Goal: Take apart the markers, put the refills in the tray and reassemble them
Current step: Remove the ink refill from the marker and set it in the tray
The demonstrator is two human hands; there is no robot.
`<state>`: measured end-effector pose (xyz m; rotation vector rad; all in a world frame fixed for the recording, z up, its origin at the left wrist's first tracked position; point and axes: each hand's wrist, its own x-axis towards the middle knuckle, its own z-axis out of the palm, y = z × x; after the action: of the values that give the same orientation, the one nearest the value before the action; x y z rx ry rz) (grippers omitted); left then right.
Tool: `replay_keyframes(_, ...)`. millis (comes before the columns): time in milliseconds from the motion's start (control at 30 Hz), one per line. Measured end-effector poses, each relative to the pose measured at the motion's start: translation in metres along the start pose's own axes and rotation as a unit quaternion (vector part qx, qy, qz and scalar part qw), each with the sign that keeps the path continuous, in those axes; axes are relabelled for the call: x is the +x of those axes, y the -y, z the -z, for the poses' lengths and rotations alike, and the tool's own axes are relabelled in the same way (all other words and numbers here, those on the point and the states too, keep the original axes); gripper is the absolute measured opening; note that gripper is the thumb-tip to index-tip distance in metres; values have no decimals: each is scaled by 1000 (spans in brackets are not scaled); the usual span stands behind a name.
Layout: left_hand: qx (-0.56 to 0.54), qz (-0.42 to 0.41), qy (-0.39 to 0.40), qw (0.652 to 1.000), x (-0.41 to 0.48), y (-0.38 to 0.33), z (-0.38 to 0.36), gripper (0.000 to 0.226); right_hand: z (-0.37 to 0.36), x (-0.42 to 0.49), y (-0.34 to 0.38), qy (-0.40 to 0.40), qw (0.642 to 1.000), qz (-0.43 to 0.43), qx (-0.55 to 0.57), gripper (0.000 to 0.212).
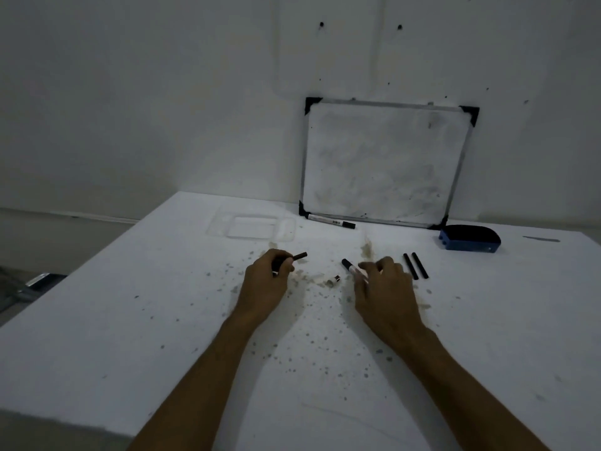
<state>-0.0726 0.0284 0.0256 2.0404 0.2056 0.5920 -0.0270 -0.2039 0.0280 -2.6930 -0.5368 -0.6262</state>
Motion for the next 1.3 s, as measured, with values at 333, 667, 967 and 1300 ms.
replay_keyframes(333, -101, 68, -89, 989, 29, -3, 75, 12, -63, 68, 117, 172, 979, 22, 106, 54)
replay_keyframes(667, 257, -22, 107, 960, 189, 11, 77, 19, -88, 70, 112, 52, 984, -70, 156, 43)
replay_keyframes(967, 360, 7, 219, 907, 229, 36, 50, 21, -95, 76, 110, 40, 983, -80, 163, 36)
replay_keyframes(1300, 209, -61, 153, 964, 168, -8, 64, 30, -58, 78, 121, 133, 945, -124, 271, 37)
